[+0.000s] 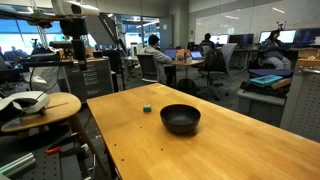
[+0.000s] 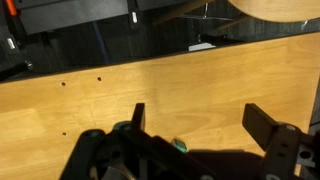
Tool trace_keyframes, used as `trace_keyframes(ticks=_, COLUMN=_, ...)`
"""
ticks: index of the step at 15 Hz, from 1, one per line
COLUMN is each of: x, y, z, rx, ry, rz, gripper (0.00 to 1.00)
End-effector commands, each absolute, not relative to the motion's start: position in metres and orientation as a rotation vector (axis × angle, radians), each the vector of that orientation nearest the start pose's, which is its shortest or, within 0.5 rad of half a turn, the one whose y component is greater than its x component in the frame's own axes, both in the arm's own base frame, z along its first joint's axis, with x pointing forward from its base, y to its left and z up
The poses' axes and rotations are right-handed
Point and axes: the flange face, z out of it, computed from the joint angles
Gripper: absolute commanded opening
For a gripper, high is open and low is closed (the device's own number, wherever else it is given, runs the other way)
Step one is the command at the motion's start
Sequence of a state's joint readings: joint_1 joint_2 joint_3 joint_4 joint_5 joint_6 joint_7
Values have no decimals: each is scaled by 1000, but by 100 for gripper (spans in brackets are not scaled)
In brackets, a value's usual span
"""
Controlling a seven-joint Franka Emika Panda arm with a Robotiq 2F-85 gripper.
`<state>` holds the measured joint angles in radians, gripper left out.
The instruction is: Put the green cube inside the black bowl
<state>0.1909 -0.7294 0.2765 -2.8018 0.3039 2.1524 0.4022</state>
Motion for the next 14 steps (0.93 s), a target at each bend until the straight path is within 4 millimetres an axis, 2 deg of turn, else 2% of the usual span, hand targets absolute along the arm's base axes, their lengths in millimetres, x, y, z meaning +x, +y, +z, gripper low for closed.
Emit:
trace_keyframes(ticks=1, x=290, y=150, z=404, rx=-3033, ry=236, rz=-57, gripper=100)
trace_keyframes(ticks=10, x=291, y=150, z=404, rx=-3034, ry=236, rz=-55, gripper=100)
trace_keyframes(ticks=14, x=308, y=161, z=412, rx=-3014, ry=240, rz=-71, gripper=100)
